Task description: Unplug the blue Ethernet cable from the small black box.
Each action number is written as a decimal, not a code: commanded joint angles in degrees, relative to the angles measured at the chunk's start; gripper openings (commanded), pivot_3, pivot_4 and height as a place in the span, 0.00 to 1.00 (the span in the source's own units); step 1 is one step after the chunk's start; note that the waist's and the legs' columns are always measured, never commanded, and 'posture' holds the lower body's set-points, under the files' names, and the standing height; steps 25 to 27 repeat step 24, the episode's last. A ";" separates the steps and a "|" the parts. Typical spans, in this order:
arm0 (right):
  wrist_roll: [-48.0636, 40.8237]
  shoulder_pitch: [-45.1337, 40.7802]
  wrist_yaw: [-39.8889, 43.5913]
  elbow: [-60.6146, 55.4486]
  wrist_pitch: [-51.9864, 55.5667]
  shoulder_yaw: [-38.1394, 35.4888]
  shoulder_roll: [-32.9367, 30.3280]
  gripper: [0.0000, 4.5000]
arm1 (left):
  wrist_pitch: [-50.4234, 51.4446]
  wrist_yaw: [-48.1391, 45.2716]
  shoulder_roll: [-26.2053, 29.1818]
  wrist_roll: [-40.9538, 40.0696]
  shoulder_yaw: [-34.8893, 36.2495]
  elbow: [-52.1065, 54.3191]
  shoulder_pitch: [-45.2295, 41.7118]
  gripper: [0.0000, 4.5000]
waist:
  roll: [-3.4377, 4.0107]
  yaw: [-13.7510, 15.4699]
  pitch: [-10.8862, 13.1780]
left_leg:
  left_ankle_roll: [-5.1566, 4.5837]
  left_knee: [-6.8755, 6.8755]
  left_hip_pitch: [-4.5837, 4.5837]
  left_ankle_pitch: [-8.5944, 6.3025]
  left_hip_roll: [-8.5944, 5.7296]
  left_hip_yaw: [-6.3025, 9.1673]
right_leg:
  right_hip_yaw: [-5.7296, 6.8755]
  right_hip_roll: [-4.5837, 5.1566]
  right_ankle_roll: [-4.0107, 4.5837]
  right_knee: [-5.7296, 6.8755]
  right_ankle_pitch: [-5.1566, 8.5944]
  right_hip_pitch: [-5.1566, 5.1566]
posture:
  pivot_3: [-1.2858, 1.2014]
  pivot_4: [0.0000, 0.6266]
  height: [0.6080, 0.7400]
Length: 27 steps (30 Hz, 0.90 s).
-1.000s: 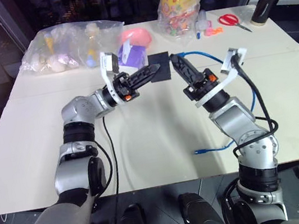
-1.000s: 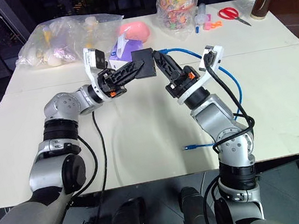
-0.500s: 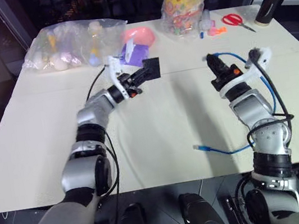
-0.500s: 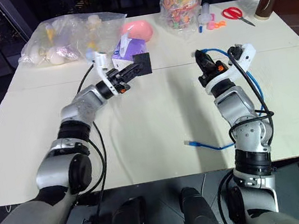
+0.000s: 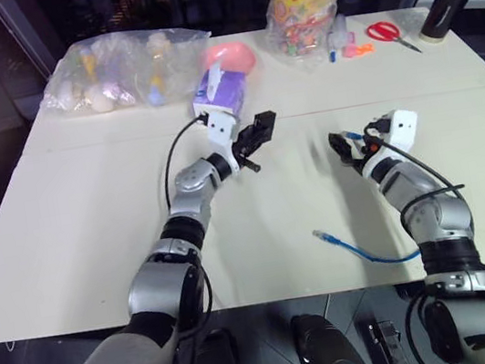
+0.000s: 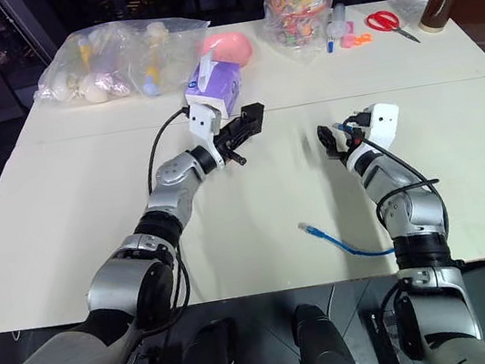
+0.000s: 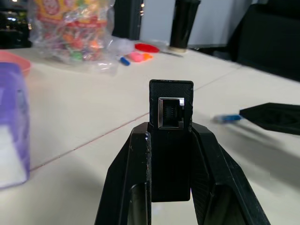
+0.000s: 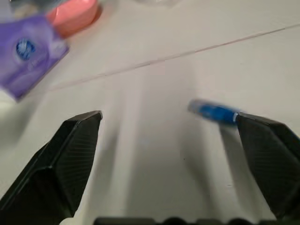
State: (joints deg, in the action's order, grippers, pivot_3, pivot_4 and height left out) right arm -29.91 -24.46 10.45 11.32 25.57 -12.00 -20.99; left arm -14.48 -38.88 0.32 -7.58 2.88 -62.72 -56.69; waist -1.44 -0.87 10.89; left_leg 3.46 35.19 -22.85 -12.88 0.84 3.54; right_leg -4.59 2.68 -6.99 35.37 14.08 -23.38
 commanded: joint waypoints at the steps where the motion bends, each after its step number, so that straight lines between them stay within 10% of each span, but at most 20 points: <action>1: -0.54 5.84 4.22 -12.69 2.13 2.98 -0.16 0.98 | -2.59 0.77 0.05 1.73 -0.94 0.33 1.51 0.11 | 0.01 0.02 -0.01 | -0.01 -0.01 -0.01 -0.01 0.00 0.03 | 0.02 0.00 -0.01 0.00 0.01 0.00 | 0.52 0.24 0.99; 7: -2.02 9.92 2.92 -21.98 3.54 1.51 2.24 0.98 | -2.96 0.25 0.58 3.06 -1.95 0.86 5.15 0.11 | 0.03 -0.21 -0.02 | -0.10 0.05 0.02 -0.06 0.00 0.01 | 0.01 -0.01 -0.01 0.01 0.00 0.01 | 0.52 0.24 0.99; 16: -1.52 12.17 3.93 -25.80 4.54 0.62 1.45 1.00 | 3.64 -4.06 2.95 1.69 -2.22 8.40 8.75 0.83 | 0.04 -0.18 -0.02 | -0.10 0.00 0.20 -0.06 0.00 0.02 | 0.00 -0.02 0.00 -0.01 0.01 0.19 | 0.52 0.24 0.99; 27: -2.22 22.00 11.08 -37.47 8.85 2.38 -6.79 1.00 | 25.03 -8.51 14.47 -3.67 -1.52 41.41 21.43 0.83 | 0.06 -0.38 -0.03 | -0.11 -0.03 0.27 -0.07 0.06 0.03 | 0.00 -0.02 0.02 0.13 0.02 0.18 | 0.52 0.24 0.99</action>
